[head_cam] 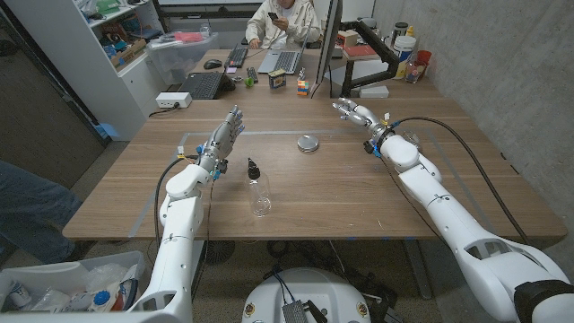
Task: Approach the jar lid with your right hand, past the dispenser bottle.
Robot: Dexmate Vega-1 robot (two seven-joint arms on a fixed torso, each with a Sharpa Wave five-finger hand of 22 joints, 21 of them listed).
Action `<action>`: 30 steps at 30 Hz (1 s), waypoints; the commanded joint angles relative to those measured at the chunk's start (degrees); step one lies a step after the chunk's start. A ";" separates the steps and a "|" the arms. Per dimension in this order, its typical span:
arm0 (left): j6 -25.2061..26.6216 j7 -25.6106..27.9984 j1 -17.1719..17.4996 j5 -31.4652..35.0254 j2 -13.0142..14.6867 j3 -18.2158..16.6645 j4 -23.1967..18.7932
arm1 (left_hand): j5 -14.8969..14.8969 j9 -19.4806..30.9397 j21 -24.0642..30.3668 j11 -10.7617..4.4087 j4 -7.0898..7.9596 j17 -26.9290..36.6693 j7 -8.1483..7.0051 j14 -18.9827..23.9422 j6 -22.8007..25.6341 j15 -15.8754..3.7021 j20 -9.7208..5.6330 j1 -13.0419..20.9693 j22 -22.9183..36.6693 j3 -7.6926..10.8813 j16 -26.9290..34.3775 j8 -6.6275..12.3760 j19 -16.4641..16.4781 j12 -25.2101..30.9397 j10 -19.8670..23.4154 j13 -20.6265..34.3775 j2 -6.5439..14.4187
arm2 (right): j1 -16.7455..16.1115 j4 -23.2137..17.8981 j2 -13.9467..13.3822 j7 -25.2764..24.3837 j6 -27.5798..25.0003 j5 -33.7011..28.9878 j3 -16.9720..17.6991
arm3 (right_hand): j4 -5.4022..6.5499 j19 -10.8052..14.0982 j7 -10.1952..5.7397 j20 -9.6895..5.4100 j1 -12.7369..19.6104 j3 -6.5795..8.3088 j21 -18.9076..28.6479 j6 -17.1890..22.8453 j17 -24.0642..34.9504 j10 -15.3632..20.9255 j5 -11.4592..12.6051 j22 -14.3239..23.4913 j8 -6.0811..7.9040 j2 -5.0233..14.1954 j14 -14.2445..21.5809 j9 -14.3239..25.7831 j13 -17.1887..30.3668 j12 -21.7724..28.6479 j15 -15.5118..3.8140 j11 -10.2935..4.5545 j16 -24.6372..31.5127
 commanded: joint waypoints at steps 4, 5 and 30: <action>0.05 -0.08 -0.07 0.19 0.12 -0.08 0.30 | 0.43 0.18 -0.20 -0.11 0.16 0.10 -0.14 -0.45 -0.09 -0.14 -1.25 -0.12 0.13 -0.25 0.25 0.27 -3.37 0.37 -0.62 0.15 0.62 | 0.22 -1.42 -0.20 -3.75 -1.37 -5.57 -1.91 | 0.03 0.65 -0.84 -2.99 -0.64 -0.26 -0.36 -0.24 0.19 0.36 0.63 0.15 0.18 0.06 0.72 0.10 0.20 -0.01 -3.25 -0.82 0.17; 0.04 -0.09 -0.07 0.20 0.14 -0.09 0.33 | 0.43 0.18 -0.22 -0.13 0.16 0.10 -0.16 -0.43 -0.07 -0.14 -1.24 -0.12 0.13 -0.26 0.26 0.28 -3.37 0.39 -0.58 0.15 0.63 | 0.22 -1.52 -0.25 -3.90 -1.49 -5.87 -2.02 | 0.04 0.75 -0.98 -3.07 -0.69 -0.31 -0.42 -0.25 0.19 0.29 0.71 0.15 0.23 0.03 0.80 0.11 0.20 -0.04 -3.40 -1.03 0.17; 0.10 -0.46 0.15 0.33 0.43 0.04 -0.28 | 0.40 0.18 -0.77 -0.07 0.09 0.10 -0.09 -0.49 0.11 -0.14 -1.24 -0.07 0.15 -0.56 0.27 0.31 -3.21 0.37 -0.70 0.15 0.84 | 1.58 -3.01 -0.95 -7.52 -5.21 -14.33 -5.91 | -0.02 2.55 -3.09 -4.65 -1.35 -1.11 -1.39 -0.44 0.18 -0.98 2.33 0.12 0.83 -0.84 1.90 0.19 0.23 -0.47 -5.12 -3.03 0.08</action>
